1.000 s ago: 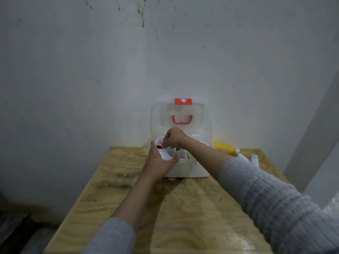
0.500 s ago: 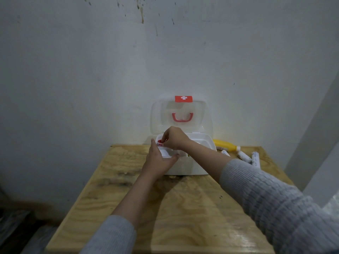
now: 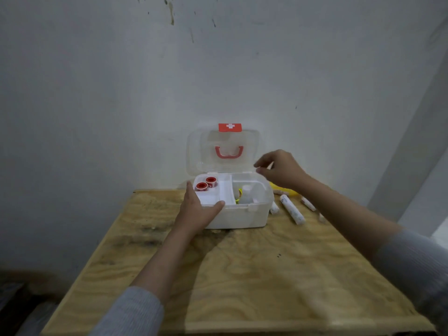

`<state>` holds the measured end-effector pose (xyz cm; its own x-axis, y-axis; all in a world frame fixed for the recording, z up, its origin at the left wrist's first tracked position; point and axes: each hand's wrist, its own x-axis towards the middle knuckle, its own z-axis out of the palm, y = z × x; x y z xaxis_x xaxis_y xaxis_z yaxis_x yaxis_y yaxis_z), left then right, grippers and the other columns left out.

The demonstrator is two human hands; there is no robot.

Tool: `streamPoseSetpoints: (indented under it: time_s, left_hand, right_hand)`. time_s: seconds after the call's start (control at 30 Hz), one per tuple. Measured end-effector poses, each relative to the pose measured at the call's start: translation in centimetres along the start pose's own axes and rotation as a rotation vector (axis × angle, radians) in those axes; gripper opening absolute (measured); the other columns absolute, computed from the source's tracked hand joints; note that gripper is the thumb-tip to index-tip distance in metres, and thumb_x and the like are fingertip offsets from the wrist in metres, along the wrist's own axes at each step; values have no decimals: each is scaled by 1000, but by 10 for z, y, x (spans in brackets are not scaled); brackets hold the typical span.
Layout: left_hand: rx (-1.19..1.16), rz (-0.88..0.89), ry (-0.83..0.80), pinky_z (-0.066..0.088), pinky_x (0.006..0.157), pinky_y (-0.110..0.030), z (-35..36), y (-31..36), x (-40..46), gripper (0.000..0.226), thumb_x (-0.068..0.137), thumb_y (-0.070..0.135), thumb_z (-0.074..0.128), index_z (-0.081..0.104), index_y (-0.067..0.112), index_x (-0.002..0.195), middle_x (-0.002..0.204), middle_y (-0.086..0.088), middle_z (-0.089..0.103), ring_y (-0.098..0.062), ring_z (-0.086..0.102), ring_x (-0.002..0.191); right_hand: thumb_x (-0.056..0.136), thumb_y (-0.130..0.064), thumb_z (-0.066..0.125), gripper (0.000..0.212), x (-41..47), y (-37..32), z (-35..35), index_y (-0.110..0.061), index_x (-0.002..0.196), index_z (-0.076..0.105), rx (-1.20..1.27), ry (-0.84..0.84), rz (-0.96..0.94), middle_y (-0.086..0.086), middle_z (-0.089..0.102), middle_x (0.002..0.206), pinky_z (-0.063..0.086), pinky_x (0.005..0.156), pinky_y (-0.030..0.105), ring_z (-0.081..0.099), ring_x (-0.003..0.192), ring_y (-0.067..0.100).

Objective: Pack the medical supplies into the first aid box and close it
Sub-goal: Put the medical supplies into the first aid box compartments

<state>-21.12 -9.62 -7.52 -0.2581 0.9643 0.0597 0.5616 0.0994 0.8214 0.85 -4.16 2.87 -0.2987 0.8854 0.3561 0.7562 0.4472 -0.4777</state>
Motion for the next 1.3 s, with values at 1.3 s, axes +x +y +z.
streamPoseSetpoints:
  time_s: [1.3]
  left_hand:
    - [-66,30,89,40,102,-42,7,5,-1,103,76,39,76,6,21,150,154,-5,27,-28,36,135]
  right_hand:
    - [79,-9,64,26,-111,149,58,-6,104,69,108,600,525,14,71,99,36,70,22,64,88,28]
